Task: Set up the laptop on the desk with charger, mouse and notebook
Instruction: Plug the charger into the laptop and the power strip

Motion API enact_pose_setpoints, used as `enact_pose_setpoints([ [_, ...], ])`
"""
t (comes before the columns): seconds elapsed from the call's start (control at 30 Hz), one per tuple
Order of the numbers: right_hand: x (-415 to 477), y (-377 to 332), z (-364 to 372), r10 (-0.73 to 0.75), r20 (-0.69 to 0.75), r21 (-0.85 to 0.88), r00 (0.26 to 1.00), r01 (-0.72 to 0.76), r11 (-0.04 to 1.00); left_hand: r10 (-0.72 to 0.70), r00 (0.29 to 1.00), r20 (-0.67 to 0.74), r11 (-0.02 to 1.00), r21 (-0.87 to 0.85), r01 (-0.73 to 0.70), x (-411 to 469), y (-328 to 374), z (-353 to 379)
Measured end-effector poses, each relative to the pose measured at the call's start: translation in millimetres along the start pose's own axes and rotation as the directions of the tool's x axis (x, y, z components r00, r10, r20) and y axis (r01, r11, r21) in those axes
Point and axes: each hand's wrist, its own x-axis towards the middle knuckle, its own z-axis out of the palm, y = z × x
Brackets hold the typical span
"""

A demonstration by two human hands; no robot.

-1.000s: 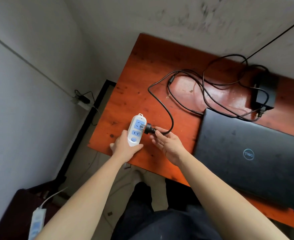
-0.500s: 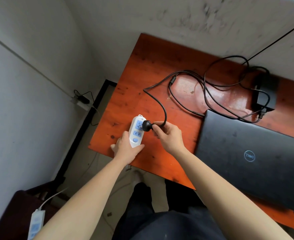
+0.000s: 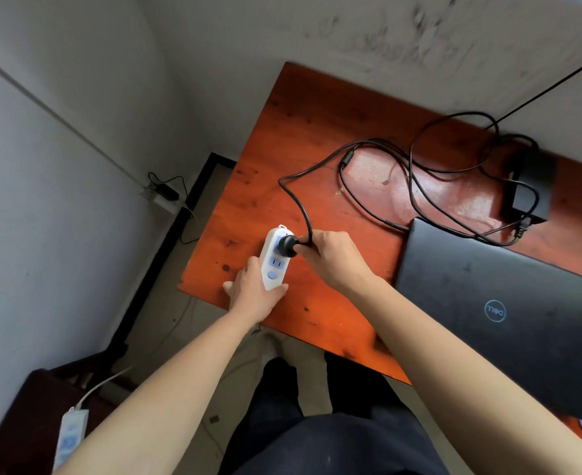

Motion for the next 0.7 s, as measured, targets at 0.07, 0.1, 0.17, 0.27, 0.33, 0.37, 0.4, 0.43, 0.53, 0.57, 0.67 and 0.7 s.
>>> enact_pose_setpoints([
  [0.07,-2,-1,-3,-0.005,0.011,-0.005,1.000,0.005,1.000,0.008,1.000,-0.016,1.000,0.007,-0.008,-2,1,0],
  [0.1,-4,-1,-4,-0.002,0.010,-0.005,1.000,0.002,1.000,0.014,1.000,-0.021,1.000,0.014,-0.013,-3,2,0],
  [0.17,-9,-1,-3,0.028,0.003,0.002,1.000,-0.028,1.000,0.026,0.999,-0.042,0.998,0.049,-0.024,-8,5,1],
  [0.27,-12,3,-6,0.090,0.021,0.032,0.996,-0.091,0.995,0.070,0.993,-0.097,0.991,0.117,-0.058,-12,9,4],
  [0.33,-12,7,-10,0.111,0.040,0.075,0.993,-0.113,0.991,0.100,0.989,-0.113,0.984,0.157,-0.081,-14,10,5],
  [0.37,-12,9,-11,0.111,0.044,0.089,0.993,-0.115,0.989,0.111,0.987,-0.116,0.981,0.173,-0.090,-14,11,6],
  [0.4,-12,9,-11,0.108,0.045,0.093,0.993,-0.112,0.989,0.115,0.986,-0.117,0.979,0.184,-0.093,-14,11,6],
  [0.43,-12,10,-11,0.105,0.040,0.091,0.994,-0.108,0.990,0.117,0.986,-0.118,0.977,0.191,-0.093,-14,11,6],
  [0.53,-11,6,-7,0.053,0.004,0.056,0.999,-0.053,0.997,0.108,0.988,-0.111,0.981,0.170,-0.089,-13,9,6],
  [0.57,-9,2,-5,0.006,-0.009,0.038,1.000,-0.005,0.999,0.104,0.989,-0.104,0.983,0.160,-0.086,-12,8,6],
  [0.67,2,-17,0,-0.144,-0.032,0.006,0.989,0.145,0.989,0.097,0.993,-0.067,0.985,0.147,-0.086,-9,5,5],
  [0.7,6,-22,1,-0.178,-0.027,-0.005,0.984,0.178,0.984,0.089,0.995,-0.046,0.988,0.132,-0.083,-6,4,4],
])
